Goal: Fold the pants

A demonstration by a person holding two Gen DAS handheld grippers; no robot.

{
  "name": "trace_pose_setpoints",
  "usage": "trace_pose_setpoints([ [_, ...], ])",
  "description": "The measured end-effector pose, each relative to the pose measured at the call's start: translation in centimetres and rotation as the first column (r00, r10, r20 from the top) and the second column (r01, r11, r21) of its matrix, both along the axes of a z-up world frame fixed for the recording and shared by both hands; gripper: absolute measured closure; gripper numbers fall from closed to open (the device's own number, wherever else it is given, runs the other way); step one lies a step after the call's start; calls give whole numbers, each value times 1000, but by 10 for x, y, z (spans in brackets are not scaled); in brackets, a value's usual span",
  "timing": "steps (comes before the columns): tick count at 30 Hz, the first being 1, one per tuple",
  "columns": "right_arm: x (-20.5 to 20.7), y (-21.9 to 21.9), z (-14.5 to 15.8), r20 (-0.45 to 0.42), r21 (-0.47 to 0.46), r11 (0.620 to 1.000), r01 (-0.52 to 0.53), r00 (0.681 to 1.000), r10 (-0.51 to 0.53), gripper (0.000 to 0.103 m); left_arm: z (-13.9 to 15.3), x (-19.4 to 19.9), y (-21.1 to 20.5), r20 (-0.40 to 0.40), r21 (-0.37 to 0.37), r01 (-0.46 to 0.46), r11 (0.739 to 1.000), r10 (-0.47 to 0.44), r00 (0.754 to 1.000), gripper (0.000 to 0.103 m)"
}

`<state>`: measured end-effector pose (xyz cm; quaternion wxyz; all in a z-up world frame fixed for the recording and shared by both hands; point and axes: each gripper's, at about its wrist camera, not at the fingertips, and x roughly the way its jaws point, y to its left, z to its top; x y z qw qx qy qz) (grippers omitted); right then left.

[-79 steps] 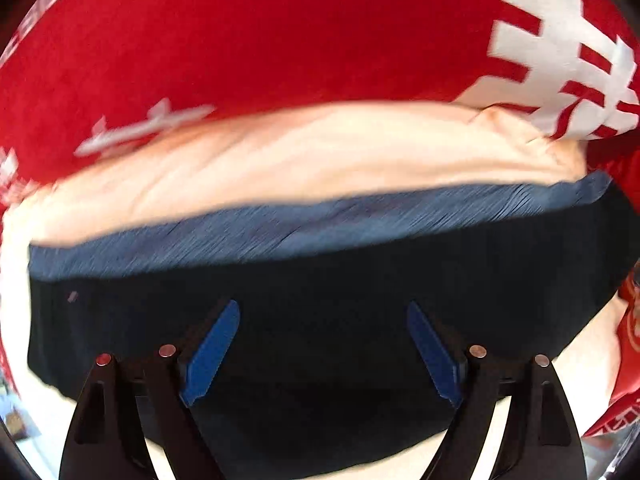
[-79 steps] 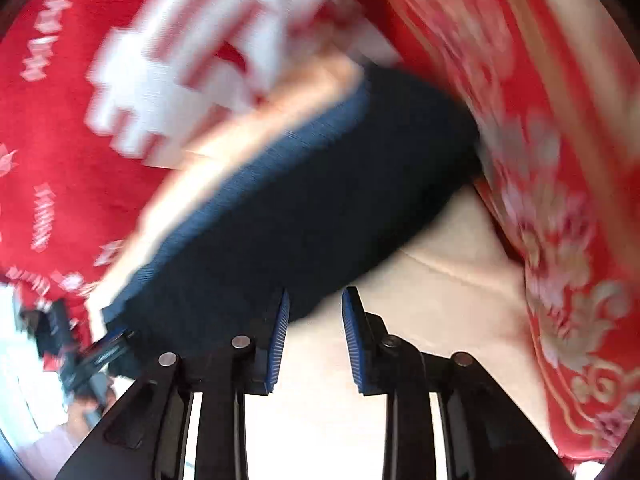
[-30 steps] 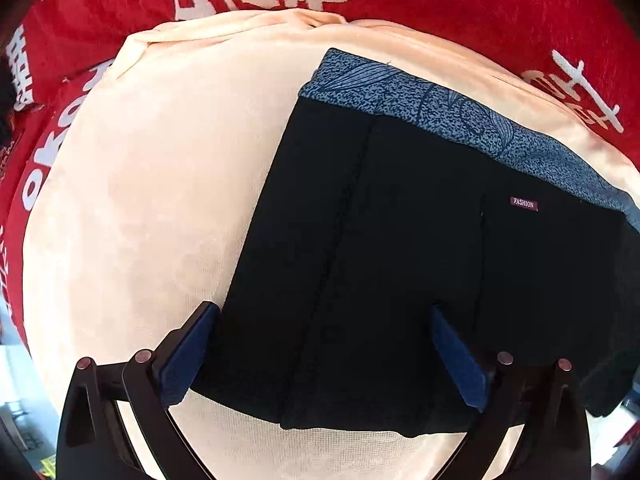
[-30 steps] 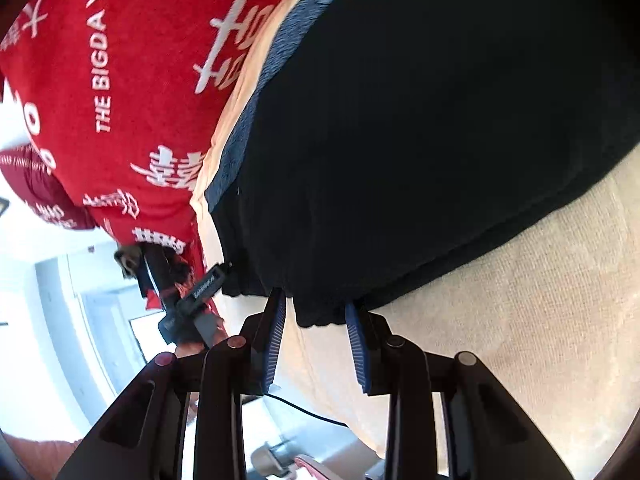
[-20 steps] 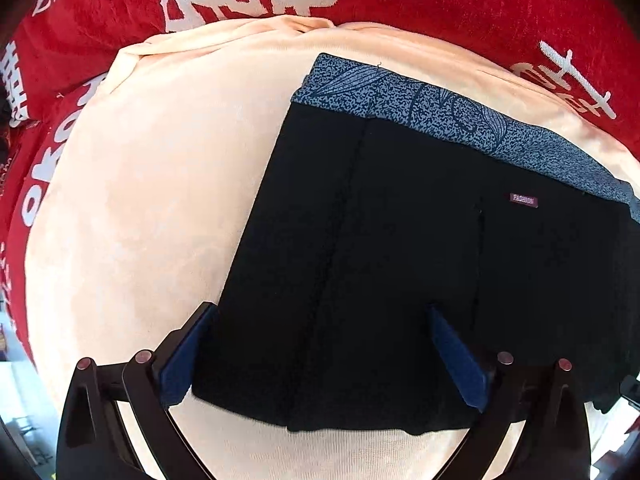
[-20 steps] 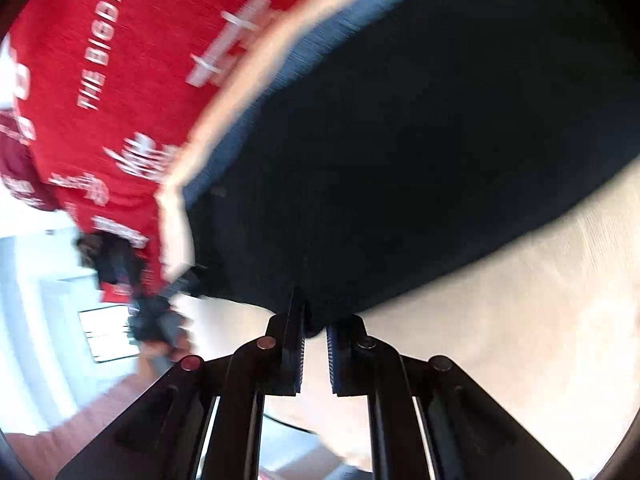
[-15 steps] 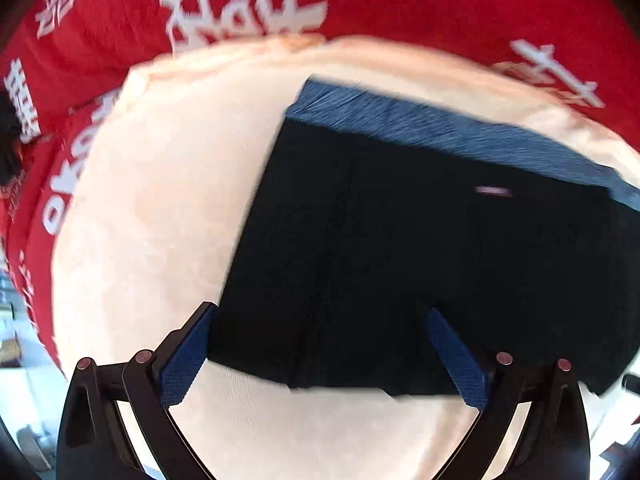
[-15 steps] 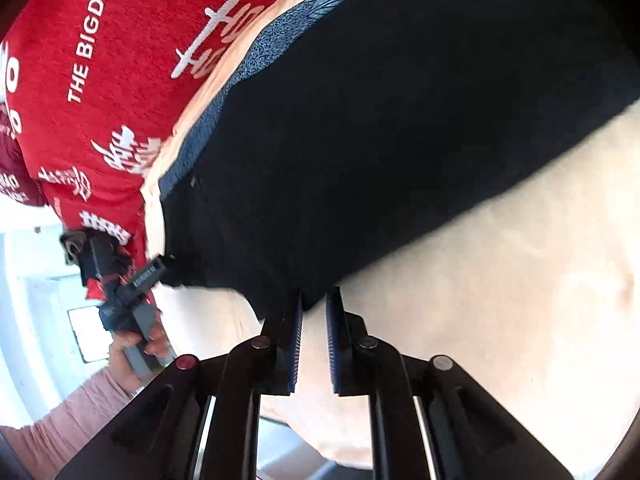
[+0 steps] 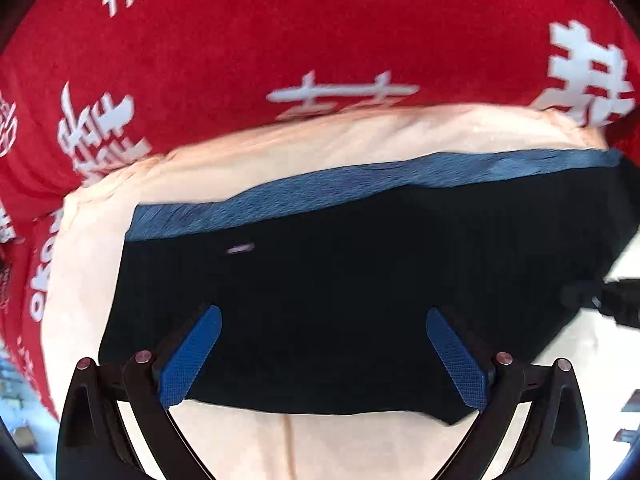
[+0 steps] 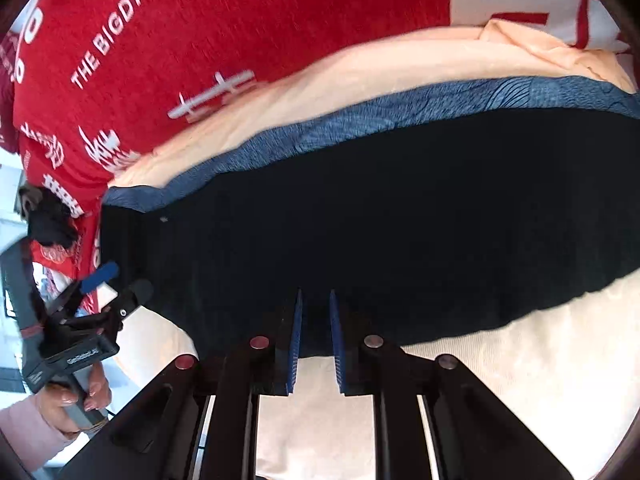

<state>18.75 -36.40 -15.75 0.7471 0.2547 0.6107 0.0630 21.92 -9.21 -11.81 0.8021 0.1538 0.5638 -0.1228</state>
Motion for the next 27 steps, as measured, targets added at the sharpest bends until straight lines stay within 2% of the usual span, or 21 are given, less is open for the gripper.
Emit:
trace_pose_setpoints([
  [2,-5,0,-11,-23,-13,1000,-24,999,23,88,-3,3,22,-37,26,-58,998,59,998,0],
  [4,-14,-11,-9,-22,-16,1000,24,999,-25,92,0,9,32,-29,15,-69,998,69,997,0],
  [6,-13,-25,1,-25,-42,995,92,995,-93,91,3,11,26,-25,-9,-49,999,49,999,0],
  [7,-7,-28,6,-6,-22,995,96,995,-96,85,1,14,16,-21,-17,-36,999,36,999,0],
  [10,39,-23,18,54,12,1000,3,999,-3,85,-12,31,-18,11,-24,-20,999,21,1000,0],
  [12,76,-11,15,74,5,998,-60,995,60,85,-29,54,-31,20,-33,-69,997,69,997,0],
  [14,103,4,8,78,-7,995,-97,992,97,85,-52,80,-31,-4,-44,-144,989,144,990,0],
  [17,131,21,-17,46,-4,992,-123,991,123,85,-78,104,-24,27,34,-211,977,210,977,0],
  [18,134,24,-25,38,-27,991,-127,991,128,85,-86,112,-18,33,59,-229,972,227,973,0],
  [20,137,23,-30,84,-60,992,-110,990,115,88,-93,123,-6,33,61,-247,967,246,969,0],
  [22,140,15,-31,88,-140,988,-63,993,76,88,-98,131,4,41,91,-260,961,257,965,0],
  [24,146,-2,-36,84,-123,992,-12,996,22,88,-92,136,17,32,123,-276,953,274,961,0],
  [26,149,-10,-32,63,-115,993,9,998,-2,89,-74,131,37,40,97,-289,952,287,957,0],
  [27,148,-12,-26,49,-140,990,9,999,-2,88,-69,127,43,45,97,-292,951,289,956,0],
])
